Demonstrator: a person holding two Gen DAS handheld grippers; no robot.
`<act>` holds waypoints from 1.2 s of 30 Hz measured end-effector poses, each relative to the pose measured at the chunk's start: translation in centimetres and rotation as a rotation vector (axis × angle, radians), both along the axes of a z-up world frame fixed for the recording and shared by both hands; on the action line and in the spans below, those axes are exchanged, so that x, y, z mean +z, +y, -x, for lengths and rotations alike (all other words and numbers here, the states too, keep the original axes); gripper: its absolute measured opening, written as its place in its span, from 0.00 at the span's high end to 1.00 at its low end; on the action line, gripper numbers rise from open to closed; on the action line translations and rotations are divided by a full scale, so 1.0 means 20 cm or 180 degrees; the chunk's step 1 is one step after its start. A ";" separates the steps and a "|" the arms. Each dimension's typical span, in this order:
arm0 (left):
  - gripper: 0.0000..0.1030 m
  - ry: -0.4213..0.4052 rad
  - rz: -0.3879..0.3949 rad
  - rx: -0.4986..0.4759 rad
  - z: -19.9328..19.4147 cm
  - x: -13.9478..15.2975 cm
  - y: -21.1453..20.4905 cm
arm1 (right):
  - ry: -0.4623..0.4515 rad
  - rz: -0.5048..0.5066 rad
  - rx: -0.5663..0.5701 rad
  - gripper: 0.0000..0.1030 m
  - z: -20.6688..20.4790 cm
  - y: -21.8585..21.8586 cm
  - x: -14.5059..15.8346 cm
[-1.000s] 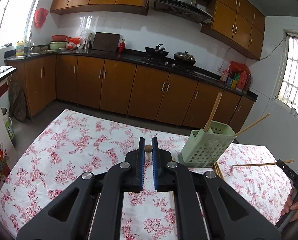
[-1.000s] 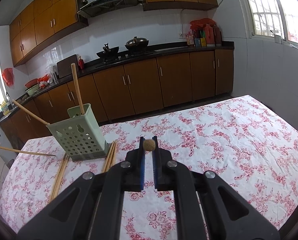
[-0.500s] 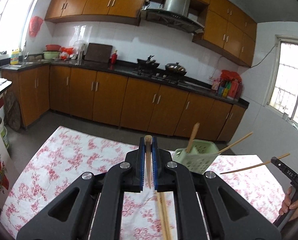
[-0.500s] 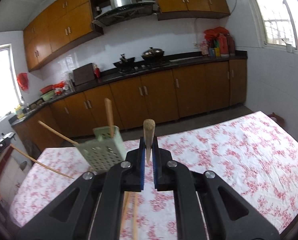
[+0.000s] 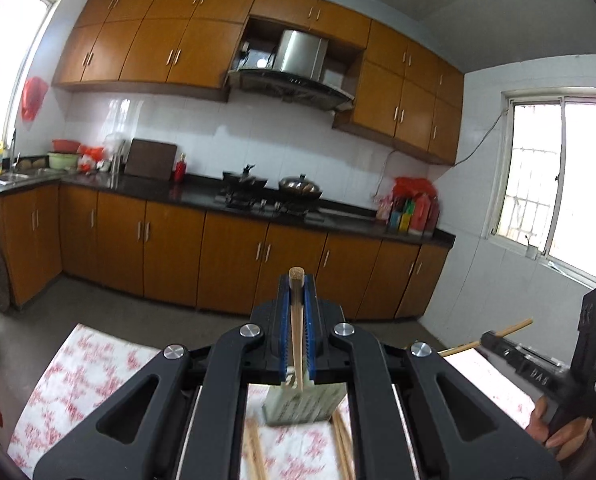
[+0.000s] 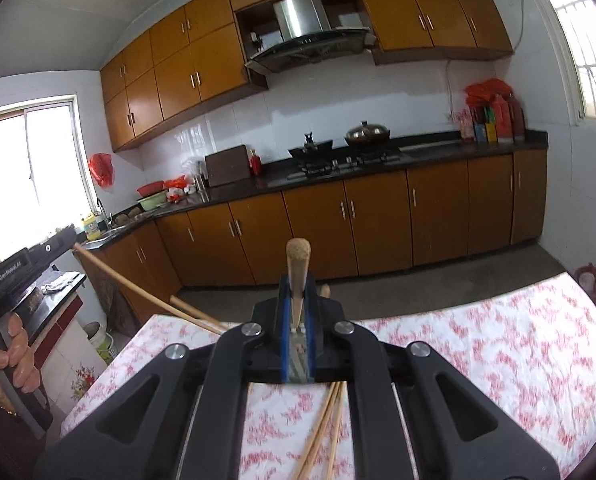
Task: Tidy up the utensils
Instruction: 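Lift both chopsticks and carry them upright above the green holder, then open both tools to release the chopsticks into the green holder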
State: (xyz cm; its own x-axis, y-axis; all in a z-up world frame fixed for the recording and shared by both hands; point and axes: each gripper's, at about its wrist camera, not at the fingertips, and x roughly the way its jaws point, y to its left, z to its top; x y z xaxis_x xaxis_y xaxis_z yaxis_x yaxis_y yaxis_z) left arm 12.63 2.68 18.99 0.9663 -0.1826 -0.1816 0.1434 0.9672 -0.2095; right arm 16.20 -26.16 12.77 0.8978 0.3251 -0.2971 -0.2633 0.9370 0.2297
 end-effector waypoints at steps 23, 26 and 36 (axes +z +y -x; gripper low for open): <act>0.93 0.0503 -0.0016 0.0077 -0.44 -0.32 -0.11 | 0.0729 0.0082 0.0088 0.91 -0.56 0.17 -0.23; 0.93 0.0515 0.0020 0.0071 -0.42 -0.32 -0.10 | 0.0702 0.0081 0.0027 0.88 -0.55 0.17 -0.23; 0.77 0.0312 0.0175 0.0222 -0.30 -0.21 0.04 | 0.0382 0.0098 -0.0389 0.69 -0.39 0.02 -0.18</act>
State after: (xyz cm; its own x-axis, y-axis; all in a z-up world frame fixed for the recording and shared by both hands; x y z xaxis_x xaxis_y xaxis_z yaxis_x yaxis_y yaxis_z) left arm 18.64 3.47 14.81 0.9551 -0.1278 -0.2674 0.0524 0.9608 -0.2721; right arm 24.04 -25.80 9.22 0.8876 0.2047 -0.4127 -0.1193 0.9674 0.2233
